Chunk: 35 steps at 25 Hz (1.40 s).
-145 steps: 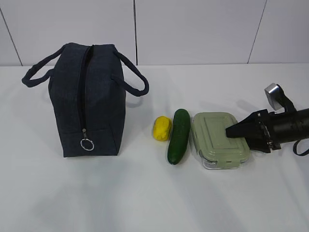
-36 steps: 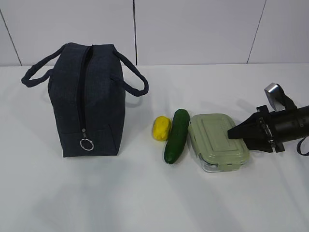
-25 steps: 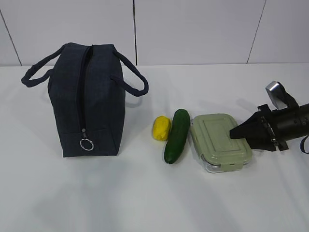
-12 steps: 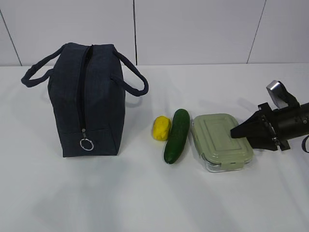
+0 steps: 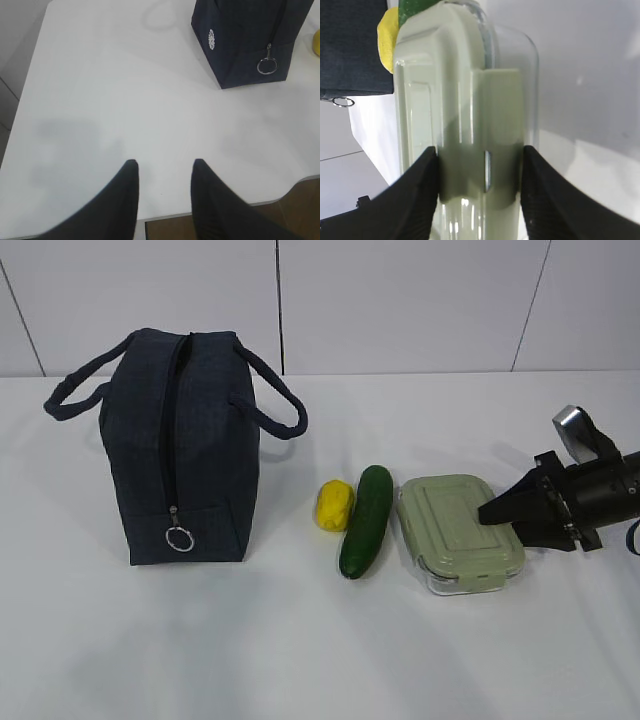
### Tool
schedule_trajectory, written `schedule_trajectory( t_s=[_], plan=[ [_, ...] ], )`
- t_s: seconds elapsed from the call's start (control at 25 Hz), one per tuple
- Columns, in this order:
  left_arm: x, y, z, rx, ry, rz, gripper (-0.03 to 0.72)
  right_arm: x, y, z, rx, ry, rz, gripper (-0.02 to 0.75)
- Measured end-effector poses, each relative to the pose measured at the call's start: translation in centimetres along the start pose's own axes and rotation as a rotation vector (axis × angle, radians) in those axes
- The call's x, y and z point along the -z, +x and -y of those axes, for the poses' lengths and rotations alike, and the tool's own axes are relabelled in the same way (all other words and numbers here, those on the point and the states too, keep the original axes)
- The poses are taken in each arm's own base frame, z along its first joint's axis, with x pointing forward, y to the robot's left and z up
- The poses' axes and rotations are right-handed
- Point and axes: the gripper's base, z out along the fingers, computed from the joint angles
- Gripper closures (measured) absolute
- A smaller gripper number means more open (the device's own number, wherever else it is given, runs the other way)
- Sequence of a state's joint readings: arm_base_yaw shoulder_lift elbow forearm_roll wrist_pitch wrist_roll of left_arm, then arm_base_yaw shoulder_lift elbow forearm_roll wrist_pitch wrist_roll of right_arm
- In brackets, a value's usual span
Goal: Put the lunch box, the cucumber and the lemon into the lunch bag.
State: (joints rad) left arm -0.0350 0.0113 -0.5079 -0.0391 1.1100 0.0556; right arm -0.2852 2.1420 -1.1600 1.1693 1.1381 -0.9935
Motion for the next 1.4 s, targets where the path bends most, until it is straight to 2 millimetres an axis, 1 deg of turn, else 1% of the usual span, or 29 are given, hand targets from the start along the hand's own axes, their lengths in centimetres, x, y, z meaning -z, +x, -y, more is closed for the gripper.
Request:
schedule_trajectory(
  t_s=[1.4],
  plan=[
    [0.00, 0.00, 0.00, 0.000, 0.000, 0.000, 0.449, 0.00, 0.00, 0.00, -0.004, 0.000, 0.000, 0.384]
  ],
)
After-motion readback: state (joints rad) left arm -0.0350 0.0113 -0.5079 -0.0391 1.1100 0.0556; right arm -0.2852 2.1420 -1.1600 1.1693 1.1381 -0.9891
